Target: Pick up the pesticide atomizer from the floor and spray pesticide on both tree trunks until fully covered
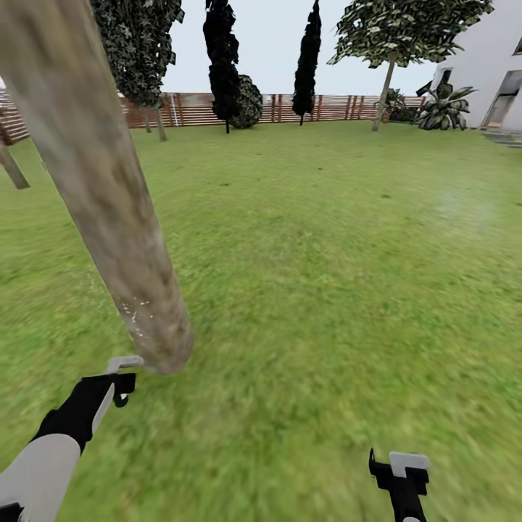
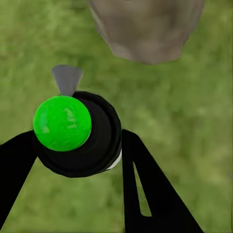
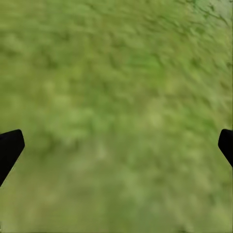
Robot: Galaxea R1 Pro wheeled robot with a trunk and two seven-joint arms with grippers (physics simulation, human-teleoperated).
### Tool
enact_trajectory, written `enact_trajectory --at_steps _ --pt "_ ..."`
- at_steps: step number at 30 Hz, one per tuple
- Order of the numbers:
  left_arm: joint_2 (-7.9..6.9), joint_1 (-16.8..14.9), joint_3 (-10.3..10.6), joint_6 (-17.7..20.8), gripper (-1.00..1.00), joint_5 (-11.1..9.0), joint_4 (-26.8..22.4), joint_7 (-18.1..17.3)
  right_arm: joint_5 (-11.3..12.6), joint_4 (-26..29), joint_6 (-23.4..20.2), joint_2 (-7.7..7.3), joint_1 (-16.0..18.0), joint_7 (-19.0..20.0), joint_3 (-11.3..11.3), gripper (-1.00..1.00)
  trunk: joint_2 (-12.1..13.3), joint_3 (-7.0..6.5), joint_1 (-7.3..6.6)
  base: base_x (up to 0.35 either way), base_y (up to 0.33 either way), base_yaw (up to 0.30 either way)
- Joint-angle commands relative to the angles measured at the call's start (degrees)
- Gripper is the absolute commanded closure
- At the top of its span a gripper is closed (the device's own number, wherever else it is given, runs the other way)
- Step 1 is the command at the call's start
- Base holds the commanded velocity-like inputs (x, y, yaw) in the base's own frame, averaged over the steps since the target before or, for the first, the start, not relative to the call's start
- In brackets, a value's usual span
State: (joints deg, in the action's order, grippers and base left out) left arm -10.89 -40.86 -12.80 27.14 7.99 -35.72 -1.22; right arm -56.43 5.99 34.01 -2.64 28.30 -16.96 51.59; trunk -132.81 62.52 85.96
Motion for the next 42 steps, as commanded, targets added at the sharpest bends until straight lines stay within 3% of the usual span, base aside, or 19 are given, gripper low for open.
enact_trajectory --at_steps 1,4,26,42 --pt "0.52 0.0 0.0 -0.1 1.0 0.0 0.1 0.0 0.0 0.0 0.0 0.0 0.0 0.0 0.0 -1.0 0.0 0.0 0.0 0.29 -0.101 0.063" --pt "1.62 0.0 0.1 -0.2 1.0 0.0 0.1 0.0 0.0 -0.1 0.1 0.0 0.0 0.0 0.0 -1.0 0.0 0.0 0.0 0.234 -0.177 0.007" --pt "1.75 0.0 -0.1 -0.2 1.0 0.1 -0.6 0.1 0.0 -0.1 0.1 0.0 0.0 -0.1 0.0 -1.0 0.0 0.0 0.0 0.053 -0.27 0.003" --pt "1.66 0.0 -0.2 -0.2 1.0 0.1 -0.6 0.1 0.0 -0.1 0.1 0.0 0.0 -0.1 -0.1 -1.0 0.0 0.0 0.0 0.177 -0.246 0.262"
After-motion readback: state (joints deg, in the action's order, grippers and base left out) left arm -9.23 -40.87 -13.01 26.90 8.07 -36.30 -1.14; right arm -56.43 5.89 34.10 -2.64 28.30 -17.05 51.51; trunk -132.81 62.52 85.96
